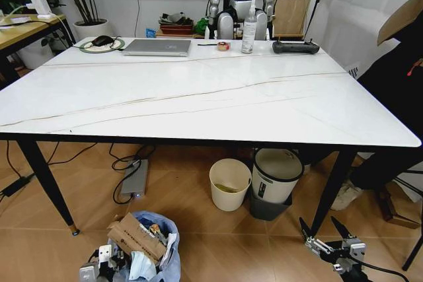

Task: Pick up the trash bin and place the trash from the table into it.

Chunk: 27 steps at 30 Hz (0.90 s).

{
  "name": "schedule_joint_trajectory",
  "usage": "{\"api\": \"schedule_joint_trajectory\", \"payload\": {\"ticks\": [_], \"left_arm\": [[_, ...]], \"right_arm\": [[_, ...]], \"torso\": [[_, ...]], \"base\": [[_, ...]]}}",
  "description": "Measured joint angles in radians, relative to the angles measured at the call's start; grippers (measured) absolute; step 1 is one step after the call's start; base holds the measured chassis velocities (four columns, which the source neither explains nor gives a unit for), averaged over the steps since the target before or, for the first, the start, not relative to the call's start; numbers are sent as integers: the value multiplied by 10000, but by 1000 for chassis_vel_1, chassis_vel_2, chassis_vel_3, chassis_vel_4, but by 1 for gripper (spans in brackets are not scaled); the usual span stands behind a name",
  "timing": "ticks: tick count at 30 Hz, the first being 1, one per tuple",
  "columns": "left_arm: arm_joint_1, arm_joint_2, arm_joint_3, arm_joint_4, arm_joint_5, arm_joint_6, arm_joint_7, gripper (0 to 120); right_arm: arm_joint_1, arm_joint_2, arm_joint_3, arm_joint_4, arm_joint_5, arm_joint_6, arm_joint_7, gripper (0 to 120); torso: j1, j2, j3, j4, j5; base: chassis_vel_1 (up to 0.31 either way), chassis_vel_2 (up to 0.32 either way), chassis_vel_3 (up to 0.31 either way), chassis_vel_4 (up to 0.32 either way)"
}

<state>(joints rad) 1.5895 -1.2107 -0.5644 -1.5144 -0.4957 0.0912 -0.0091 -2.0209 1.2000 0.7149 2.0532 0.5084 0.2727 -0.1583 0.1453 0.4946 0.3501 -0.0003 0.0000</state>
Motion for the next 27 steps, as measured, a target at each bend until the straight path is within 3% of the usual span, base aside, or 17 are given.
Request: {"api": "schedule_joint_trajectory", "payload": {"ticks": [11, 27], "left_arm": [[-492, -306, 113, 928, 177, -219, 227, 0], [-715, -420, 31, 1605, 238, -437, 328, 0]], "right_arm": [[0, 0, 0, 0, 0, 0, 0, 100], [0, 0, 0, 0, 0, 0, 0, 100]], "torso": [[14, 32, 19, 0, 0], [22, 55, 32, 1, 0]], "base": [[0, 0, 0, 0], [0, 0, 0, 0]]}}
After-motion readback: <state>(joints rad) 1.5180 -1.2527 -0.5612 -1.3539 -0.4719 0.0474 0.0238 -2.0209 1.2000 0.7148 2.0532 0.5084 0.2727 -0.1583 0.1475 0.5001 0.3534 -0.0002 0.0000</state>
